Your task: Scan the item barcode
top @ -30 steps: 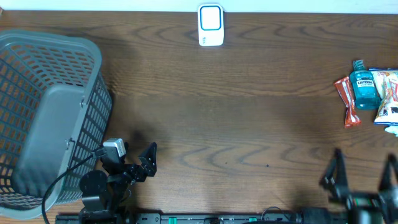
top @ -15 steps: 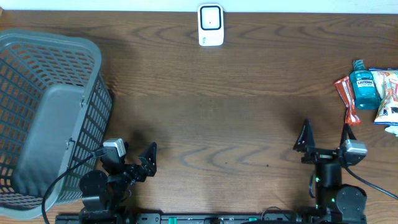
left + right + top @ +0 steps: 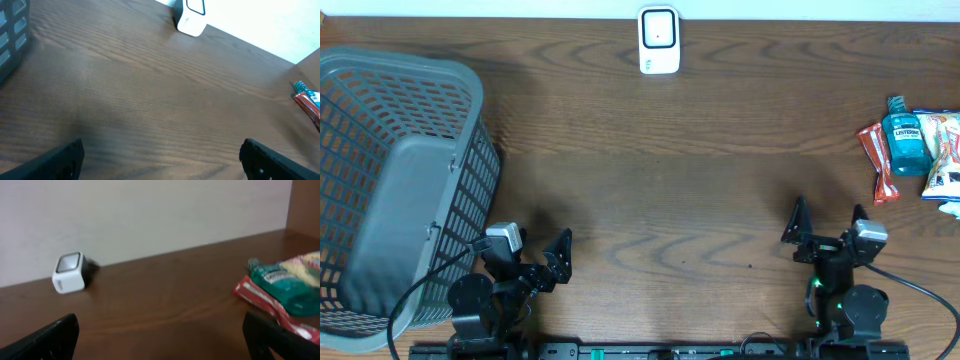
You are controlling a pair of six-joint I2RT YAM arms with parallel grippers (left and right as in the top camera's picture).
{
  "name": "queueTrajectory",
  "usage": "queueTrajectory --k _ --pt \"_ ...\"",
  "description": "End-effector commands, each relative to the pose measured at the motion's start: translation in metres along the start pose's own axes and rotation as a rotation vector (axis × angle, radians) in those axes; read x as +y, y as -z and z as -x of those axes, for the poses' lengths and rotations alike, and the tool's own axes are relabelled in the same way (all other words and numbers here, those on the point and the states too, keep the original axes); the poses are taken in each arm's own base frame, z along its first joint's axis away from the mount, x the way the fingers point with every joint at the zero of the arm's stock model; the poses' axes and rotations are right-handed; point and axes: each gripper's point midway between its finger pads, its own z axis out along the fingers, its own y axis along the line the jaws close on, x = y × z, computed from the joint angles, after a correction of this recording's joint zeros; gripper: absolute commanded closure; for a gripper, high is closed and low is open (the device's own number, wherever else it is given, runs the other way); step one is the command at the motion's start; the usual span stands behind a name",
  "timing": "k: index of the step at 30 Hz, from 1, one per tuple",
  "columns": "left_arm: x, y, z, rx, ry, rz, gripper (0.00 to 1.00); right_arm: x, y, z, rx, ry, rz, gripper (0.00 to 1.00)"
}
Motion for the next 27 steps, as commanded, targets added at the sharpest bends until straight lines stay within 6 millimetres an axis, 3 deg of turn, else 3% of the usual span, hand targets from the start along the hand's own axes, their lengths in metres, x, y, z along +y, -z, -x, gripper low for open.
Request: queueTrajectory --k 1,27 --pt "0.0033 -0.0020 -0.0096 0.030 0.006 0.003 0.01 -0.0015 0.0000 -0.0041 0.009 0.007 -0.008 0.01" --pt "0.0033 -0.0020 -0.0096 0.030 0.006 0.003 0.01 -0.0014 0.0001 -0.0089 0.029 0.010 -0.005 0.01"
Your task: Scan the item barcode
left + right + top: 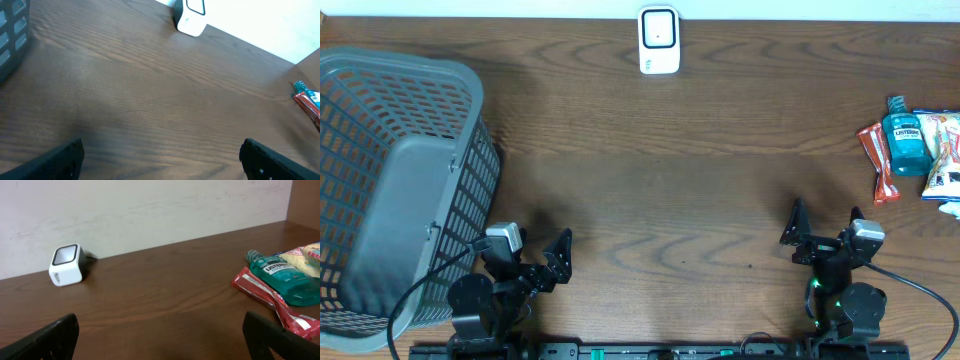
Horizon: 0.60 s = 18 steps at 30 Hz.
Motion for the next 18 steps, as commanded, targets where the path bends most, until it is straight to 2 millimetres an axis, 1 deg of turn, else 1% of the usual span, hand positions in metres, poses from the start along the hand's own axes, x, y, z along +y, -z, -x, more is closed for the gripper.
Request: queueTrajectory --k 1,8,11,14,16,18 --pt "0.004 -0.002 -0.009 0.029 0.005 0.006 0.02 0.000 0.000 -0.001 -0.001 0.008 0.001 0.01" --pt "0.004 -0.002 -0.010 0.033 0.006 0.005 0.02 0.000 0.000 -0.001 -0.001 0.008 0.001 0.01" --pt "-0.004 -0.003 -0.008 0.026 -0.015 -0.028 0.02 0.000 0.000 -0.001 -0.001 0.008 0.001 0.01" --pt "-0.014 -0.003 0.009 -0.046 -0.077 -0.051 0.02 0.000 0.000 -0.001 -0.001 0.008 0.001 0.01" --pt "-0.015 -0.003 0.021 -0.100 -0.097 -0.040 0.02 0.000 0.000 -0.001 -0.001 0.008 0.001 0.01" --pt "-0.014 -0.002 0.027 -0.128 -0.104 -0.023 0.02 0.000 0.000 -0.001 -0.001 0.008 0.001 0.01"
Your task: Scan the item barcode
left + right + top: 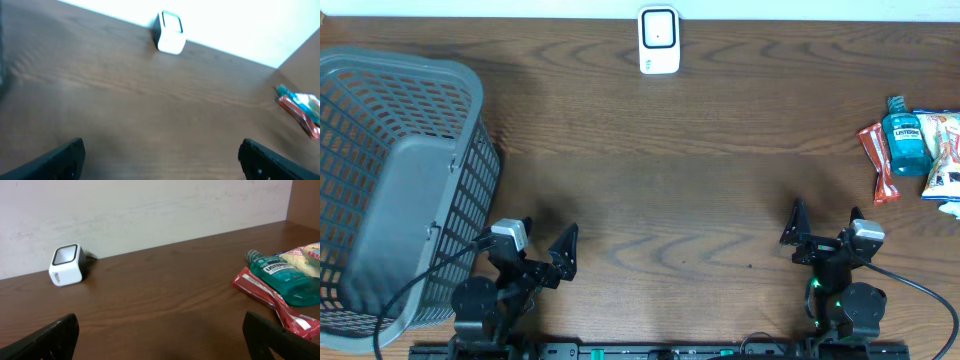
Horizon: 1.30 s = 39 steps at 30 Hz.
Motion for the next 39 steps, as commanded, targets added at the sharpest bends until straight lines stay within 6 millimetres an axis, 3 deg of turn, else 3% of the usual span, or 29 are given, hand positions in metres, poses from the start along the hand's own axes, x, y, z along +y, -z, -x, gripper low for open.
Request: queueTrajectory --k 1,8,13,16,20,39 --pt "0.011 -0.001 0.010 -0.055 -0.032 0.070 0.02 0.000 0.000 -0.001 -0.002 0.008 0.001 0.01" --pt "0.007 -0.007 0.025 -0.165 -0.204 0.045 0.02 0.000 0.000 -0.001 -0.002 0.008 0.001 0.01" --pt "0.016 -0.016 0.008 -0.142 -0.281 0.060 0.02 0.000 0.000 -0.001 -0.002 0.008 0.001 0.01" --pt "0.018 -0.015 0.010 -0.147 -0.328 0.077 0.02 0.000 0.000 -0.001 -0.002 0.008 0.001 0.01" --pt "0.028 -0.014 0.012 -0.153 -0.326 0.135 0.02 0.000 0.000 -0.001 -0.002 0.008 0.001 0.01" --pt "0.030 -0.014 0.013 -0.155 -0.354 0.149 0.02 0.000 0.000 -0.001 -0.002 0.008 0.001 0.01"
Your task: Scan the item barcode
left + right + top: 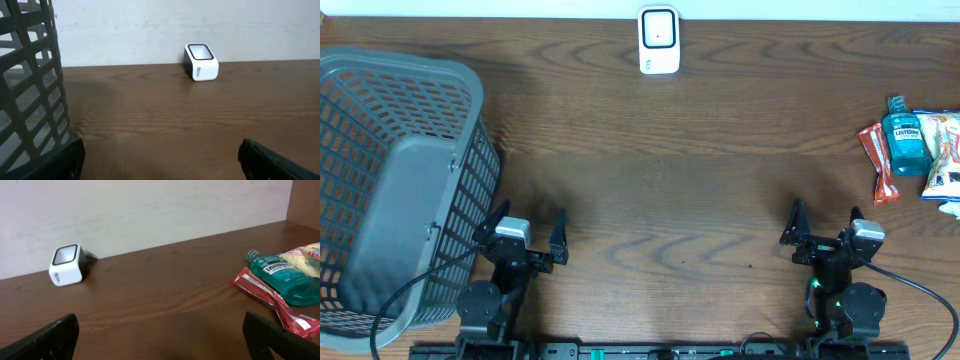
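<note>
A white barcode scanner [659, 40] stands at the table's back edge, also seen in the left wrist view [201, 69] and the right wrist view [66, 271]. The items lie at the far right: a teal mouthwash bottle [905, 137] [282, 277], a red packet [878, 162] [265, 300] and snack bags [942, 150]. My left gripper [530, 225] [161, 162] is open and empty at the front left, facing the back wall. My right gripper [828, 222] [160, 337] is open and empty at the front right, well short of the items.
A large grey plastic basket [400, 180] fills the left side, its wall [30, 85] close beside my left gripper. Bare brown wood lies between both grippers and the scanner. A pale wall backs the table.
My left gripper has turned from pointing diagonally right to facing straight back; the basket wall now shows at its left. The right arm and the items have not moved.
Both grippers stood open at the front edge. The right gripper settled slightly between the first two moments and has held still since. The left gripper stayed put, then tilted up toward the scanner, and now faces the back wall squarely.
</note>
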You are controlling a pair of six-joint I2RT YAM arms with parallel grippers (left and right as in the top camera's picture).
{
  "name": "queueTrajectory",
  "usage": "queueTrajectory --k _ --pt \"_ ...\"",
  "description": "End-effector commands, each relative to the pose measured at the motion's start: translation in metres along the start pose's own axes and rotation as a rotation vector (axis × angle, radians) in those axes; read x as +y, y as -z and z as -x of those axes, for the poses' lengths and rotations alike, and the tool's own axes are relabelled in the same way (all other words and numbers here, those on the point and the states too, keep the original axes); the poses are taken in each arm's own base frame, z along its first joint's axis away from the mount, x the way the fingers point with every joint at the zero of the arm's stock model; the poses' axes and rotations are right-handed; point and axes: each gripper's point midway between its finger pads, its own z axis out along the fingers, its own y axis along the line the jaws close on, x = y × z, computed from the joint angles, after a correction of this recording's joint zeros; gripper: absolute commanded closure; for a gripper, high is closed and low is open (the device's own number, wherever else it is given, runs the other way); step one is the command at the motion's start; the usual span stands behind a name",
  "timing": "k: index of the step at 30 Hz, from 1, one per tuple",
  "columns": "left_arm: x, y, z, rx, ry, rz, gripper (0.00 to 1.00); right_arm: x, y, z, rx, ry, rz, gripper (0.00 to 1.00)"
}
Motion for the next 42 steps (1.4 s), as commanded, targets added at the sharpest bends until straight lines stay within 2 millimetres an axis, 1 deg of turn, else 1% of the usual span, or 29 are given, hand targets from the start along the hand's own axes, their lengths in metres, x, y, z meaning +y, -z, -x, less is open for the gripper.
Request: queueTrajectory --k 1,6,11,42 --pt "0.0038 -0.0019 -0.0160 0.036 -0.004 0.016 0.02 0.0004 0.0002 -0.0006 -0.001 0.008 0.001 0.01" --pt "0.0047 -0.0019 -0.0159 0.036 -0.004 0.020 0.02 0.0003 0.0002 -0.0006 -0.001 0.008 0.001 0.01" --pt "0.0108 -0.0014 -0.0157 0.035 -0.002 0.044 0.02 0.0003 0.0002 -0.0006 -0.001 0.008 0.001 0.01" --pt "0.0109 -0.0015 -0.0161 0.037 -0.001 0.045 0.02 0.0003 0.0002 -0.0006 -0.001 0.008 0.001 0.01"
